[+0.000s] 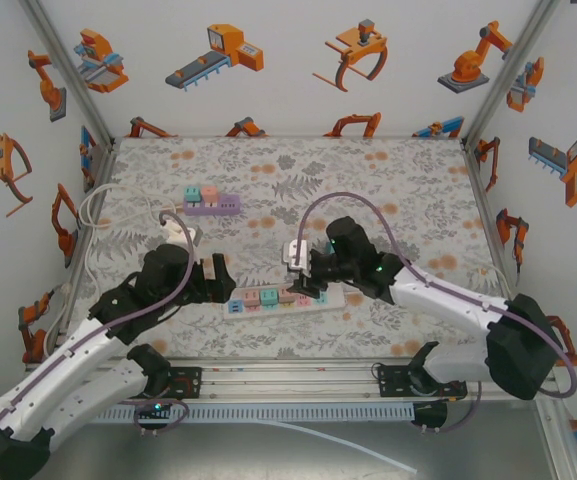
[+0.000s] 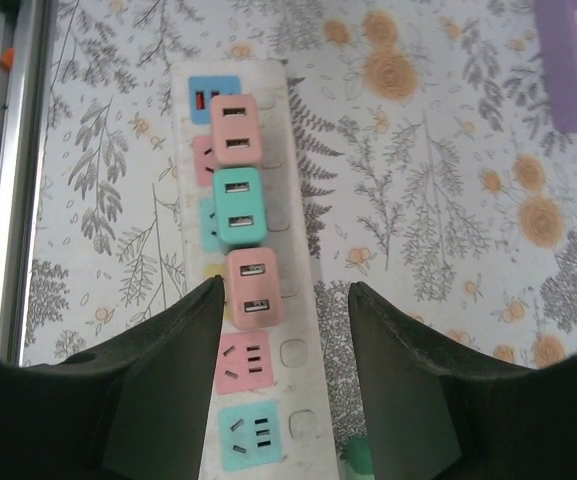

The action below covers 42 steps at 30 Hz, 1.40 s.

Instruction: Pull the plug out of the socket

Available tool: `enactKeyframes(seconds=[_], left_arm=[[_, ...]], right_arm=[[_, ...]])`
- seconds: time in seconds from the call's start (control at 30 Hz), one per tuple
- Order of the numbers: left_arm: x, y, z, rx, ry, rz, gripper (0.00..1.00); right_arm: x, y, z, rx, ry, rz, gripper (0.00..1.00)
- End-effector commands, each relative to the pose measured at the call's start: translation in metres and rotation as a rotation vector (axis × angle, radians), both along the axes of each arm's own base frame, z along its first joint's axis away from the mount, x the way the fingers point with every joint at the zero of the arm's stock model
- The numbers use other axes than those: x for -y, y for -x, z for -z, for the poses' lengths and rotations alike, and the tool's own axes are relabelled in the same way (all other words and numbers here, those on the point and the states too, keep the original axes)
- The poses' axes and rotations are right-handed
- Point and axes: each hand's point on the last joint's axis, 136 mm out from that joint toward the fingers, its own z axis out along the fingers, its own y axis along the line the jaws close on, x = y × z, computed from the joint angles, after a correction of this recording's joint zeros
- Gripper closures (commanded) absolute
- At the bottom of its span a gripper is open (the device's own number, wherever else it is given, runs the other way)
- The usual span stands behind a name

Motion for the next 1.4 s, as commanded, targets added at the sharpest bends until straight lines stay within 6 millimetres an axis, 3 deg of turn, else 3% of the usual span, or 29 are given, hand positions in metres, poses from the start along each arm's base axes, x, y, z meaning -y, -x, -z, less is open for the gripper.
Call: enactKeyframes(seconds=[0.0,0.43,0.73,0.93,1.2,1.37], left_arm=[[-0.003,0.006,0.024,-0.113,-0.004,-0.018,0.06],[0.002,0.001,0.076,-0.232,-0.046,-0.052,0.17],[-0.003,0.001,0.107,-0.321,-0.123,-0.090,0.19],[-0.018,0.002,0.127,-0.383,-0.203,-0.176,0.27],[-0.013,0.006,0.137,-0.424,-0.222,-0.135,0.29],[-0.018,0.010,0.144,-0.451,-0.268,-0.136,0.31]], right_arm=[[-0.008,0.012,0.010,0.002,0.049,-0.109,0.49],[-0.021,0.004,0.057,-0.070,0.152,-0.097,0.55],[-0.023,0.004,0.063,-0.092,0.163,-0.101,0.63],[-0.026,0.003,0.063,-0.099,0.165,-0.105,0.67],[-0.029,0.001,0.059,-0.107,0.150,-0.097,0.69],[-0.035,-0.001,0.047,-0.101,0.105,-0.092,0.73]])
